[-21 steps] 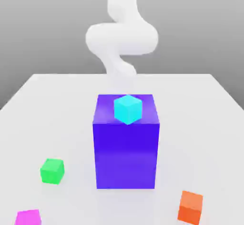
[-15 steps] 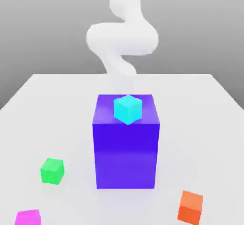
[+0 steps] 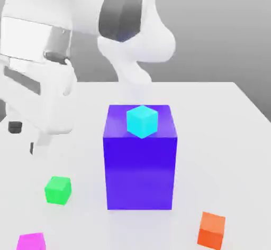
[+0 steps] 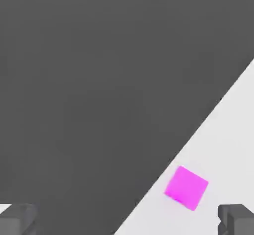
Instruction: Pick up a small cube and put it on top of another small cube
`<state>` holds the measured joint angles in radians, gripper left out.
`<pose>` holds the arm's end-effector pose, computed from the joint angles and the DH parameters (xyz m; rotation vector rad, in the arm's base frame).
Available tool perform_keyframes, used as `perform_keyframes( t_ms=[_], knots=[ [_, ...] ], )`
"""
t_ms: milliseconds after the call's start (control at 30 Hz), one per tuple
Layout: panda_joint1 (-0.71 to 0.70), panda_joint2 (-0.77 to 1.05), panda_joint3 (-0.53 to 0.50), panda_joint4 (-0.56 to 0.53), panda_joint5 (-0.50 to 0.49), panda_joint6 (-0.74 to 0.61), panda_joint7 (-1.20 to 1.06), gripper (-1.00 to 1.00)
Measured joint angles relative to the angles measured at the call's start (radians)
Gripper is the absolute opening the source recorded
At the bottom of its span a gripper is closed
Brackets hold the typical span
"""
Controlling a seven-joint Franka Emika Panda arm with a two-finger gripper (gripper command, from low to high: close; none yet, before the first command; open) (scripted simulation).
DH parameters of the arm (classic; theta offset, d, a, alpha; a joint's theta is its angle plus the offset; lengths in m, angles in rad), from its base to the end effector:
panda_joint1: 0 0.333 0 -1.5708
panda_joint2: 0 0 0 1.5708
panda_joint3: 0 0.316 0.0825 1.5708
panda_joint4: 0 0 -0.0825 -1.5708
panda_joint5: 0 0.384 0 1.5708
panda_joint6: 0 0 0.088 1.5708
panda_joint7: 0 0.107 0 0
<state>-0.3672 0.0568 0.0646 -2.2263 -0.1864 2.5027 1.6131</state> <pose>0.5291 -0.1641 0.3700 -1.9414 2.3936 -0.3857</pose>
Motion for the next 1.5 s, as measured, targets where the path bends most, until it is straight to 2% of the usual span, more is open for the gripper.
perform_keyframes(
  t_ms=[167, 333, 467, 500, 700, 867, 1133, 1367, 1500],
  knots=[
    [-0.020, 0.171, -0.028, 0.012, 0.049, 0.052, 0.111, 0.00],
    [-0.058, 0.336, -0.036, 0.026, 0.144, 0.107, 0.184, 0.00],
    [-0.062, 0.481, -0.041, 0.054, 0.157, 0.208, 0.198, 0.00],
    [-0.061, 0.503, -0.042, 0.059, 0.156, 0.225, 0.199, -1.00],
    [-0.061, 0.514, -0.042, 0.061, 0.156, 0.235, 0.199, -1.00],
    [-0.066, 0.376, -0.036, 0.028, 0.164, 0.130, 0.197, -1.00],
    [-0.062, 0.114, -0.093, -0.237, 0.219, 0.129, 0.470, -1.00],
    [-0.120, -0.111, -0.126, -0.490, 0.184, 0.160, 0.796, -1.00],
    [-0.126, -0.040, -0.126, -0.519, 0.183, 0.262, 0.840, -1.00]
  ],
)
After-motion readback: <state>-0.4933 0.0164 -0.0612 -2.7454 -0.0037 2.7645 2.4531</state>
